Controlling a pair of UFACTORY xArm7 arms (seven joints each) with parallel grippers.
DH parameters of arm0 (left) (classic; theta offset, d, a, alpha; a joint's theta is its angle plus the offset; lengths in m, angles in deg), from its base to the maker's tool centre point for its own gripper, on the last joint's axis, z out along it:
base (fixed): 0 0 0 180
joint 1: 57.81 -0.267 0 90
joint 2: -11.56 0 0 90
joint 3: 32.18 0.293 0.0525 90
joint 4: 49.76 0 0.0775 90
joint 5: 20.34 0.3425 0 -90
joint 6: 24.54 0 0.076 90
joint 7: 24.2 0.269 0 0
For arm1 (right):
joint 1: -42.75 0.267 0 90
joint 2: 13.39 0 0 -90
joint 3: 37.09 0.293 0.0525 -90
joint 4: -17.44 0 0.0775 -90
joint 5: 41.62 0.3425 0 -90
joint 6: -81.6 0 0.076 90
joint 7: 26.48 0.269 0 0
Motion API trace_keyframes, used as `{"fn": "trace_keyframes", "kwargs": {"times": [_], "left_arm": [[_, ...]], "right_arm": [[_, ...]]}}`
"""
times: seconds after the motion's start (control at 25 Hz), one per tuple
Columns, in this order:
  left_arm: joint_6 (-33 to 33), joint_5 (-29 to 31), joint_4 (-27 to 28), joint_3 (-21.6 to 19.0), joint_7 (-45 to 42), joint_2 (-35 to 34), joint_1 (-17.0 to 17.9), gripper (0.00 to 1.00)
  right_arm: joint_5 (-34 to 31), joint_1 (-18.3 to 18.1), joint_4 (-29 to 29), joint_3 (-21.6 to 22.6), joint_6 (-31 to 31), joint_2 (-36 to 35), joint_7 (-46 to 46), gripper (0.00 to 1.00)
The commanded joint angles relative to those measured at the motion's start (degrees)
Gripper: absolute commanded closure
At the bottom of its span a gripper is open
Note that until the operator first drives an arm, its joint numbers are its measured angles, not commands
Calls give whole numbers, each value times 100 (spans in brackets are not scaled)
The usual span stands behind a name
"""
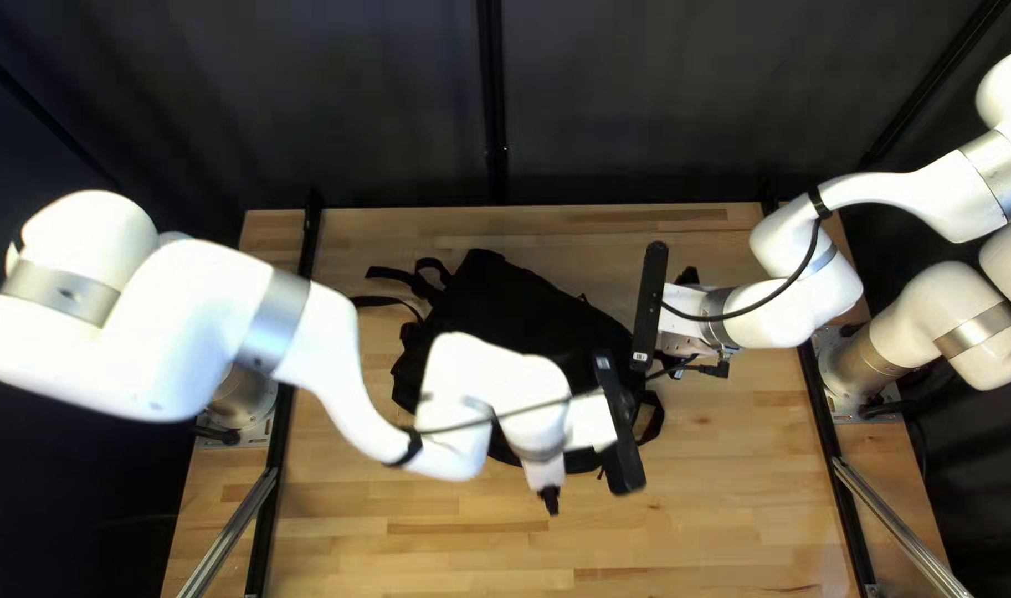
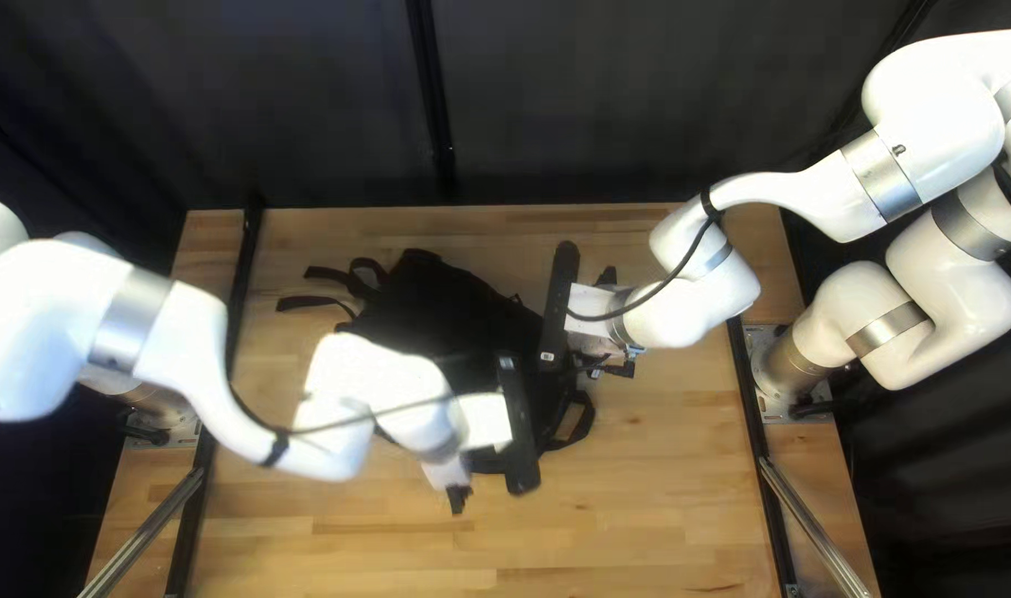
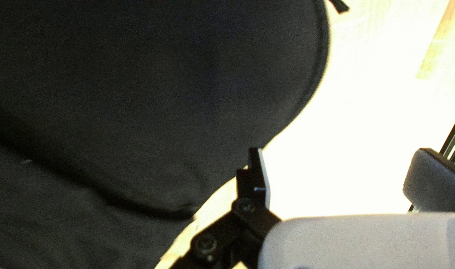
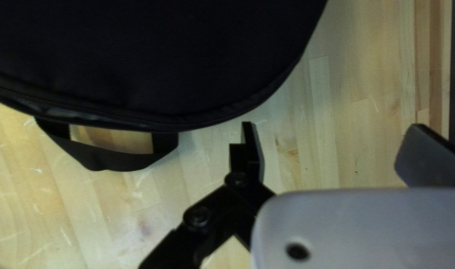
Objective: Remove a lunch box from a kids backpack
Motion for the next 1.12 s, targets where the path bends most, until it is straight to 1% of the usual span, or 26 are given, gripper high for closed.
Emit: {"fn": "trace_keyframes", "kwargs": {"times": [0.04, 0.08, 0.12, 0.16, 0.44, 0.48, 0.56, 0.68, 0.76, 0.88, 0.96, 1.08, 1.12], "left_arm": [[-452, -20, 872, -84, -141, 736, -22, 0], [-602, -21, 1107, -81, -192, 907, -49, 0], [-948, 18, 1499, -41, -323, 1134, -82, 0], [-1280, 86, 1776, 19, -491, 1234, -79, 0], [-1280, 86, 1776, 19, -491, 1234, -79, 0], [-1211, -35, 1703, -8, -519, 1214, -113, 0], [-1047, -271, 1780, -54, -651, 1423, -221, 0], [-863, -513, 1915, -87, -935, 1703, -275, 0], [-750, -594, 1972, -78, -1197, 1878, -240, 0], [-522, -569, 1861, 9, -1550, 1969, -125, 0], [-478, -495, 1961, 120, -1934, 2111, -15, 0], [-844, -415, 2555, 203, -2347, 2468, 1, 0], [-1137, -412, 3016, 216, -2507, 2740, -70, 0]], "right_arm": [[-69, -88, 65, -83, 37, 95, -57, 0], [-84, -101, 89, -86, 39, 121, -51, 0], [-106, -118, 121, -87, 43, 152, -34, 0], [-112, -122, 125, -86, 45, 156, -24, 0], [-194, -163, 190, -70, 120, 159, 145, 0], [-213, -181, 220, -67, 108, 205, 152, 0], [-244, -207, 252, -68, 95, 259, 158, 0], [-274, -226, 249, -79, 114, 250, 169, 0], [-276, -227, 250, -83, 125, 233, 175, 0], [-269, -231, 274, -76, 98, 271, 176, 0], [-269, -237, 273, -76, 85, 289, 177, 0], [-273, -250, 302, -77, 69, 325, 179, 0], [-290, -263, 328, -84, 78, 342, 182, 0]]}}
